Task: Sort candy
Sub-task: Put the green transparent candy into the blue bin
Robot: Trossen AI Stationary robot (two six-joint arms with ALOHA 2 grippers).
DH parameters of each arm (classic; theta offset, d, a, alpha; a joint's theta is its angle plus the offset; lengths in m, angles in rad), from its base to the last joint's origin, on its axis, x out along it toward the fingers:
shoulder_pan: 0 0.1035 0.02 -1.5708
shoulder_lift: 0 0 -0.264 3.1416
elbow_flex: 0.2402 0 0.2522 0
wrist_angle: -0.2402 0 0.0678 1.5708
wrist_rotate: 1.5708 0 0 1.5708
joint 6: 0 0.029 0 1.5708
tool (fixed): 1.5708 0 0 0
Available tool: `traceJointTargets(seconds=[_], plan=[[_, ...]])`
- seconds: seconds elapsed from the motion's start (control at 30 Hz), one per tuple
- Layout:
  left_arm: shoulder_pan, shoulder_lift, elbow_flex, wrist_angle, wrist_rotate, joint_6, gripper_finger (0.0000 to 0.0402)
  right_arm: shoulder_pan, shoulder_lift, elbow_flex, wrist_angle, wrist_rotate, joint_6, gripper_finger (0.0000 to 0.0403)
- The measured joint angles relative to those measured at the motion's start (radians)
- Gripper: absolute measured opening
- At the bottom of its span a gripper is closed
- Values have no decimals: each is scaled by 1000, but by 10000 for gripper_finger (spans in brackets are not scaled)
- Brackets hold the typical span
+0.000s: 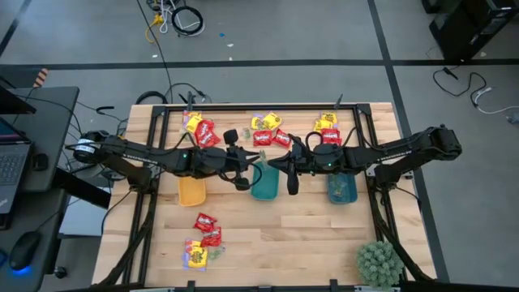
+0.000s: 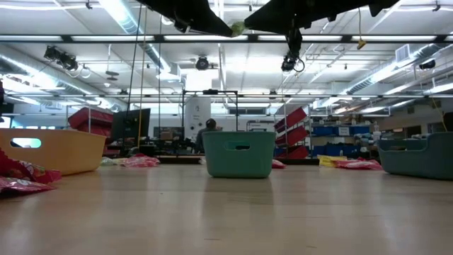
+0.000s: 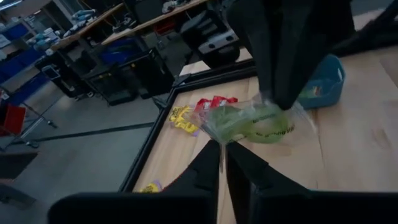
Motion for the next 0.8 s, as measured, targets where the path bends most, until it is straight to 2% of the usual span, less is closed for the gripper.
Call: traceJointTargets(seconds=[0.23,0.37,0.5,0.8], plan=[[-1,0,0,-25,-25,30,99,0,-14,0,-21,5,8,0],[-1,1,0,-22,-44,-3,117,11,-69,0,-116,74,17,0],[0,0,-34,29,-1,-62,95,34,-137,0,-250,155,86,0],[38,-9,-175,262,332,-200,6,114,-211,0,-617,308,366,0]])
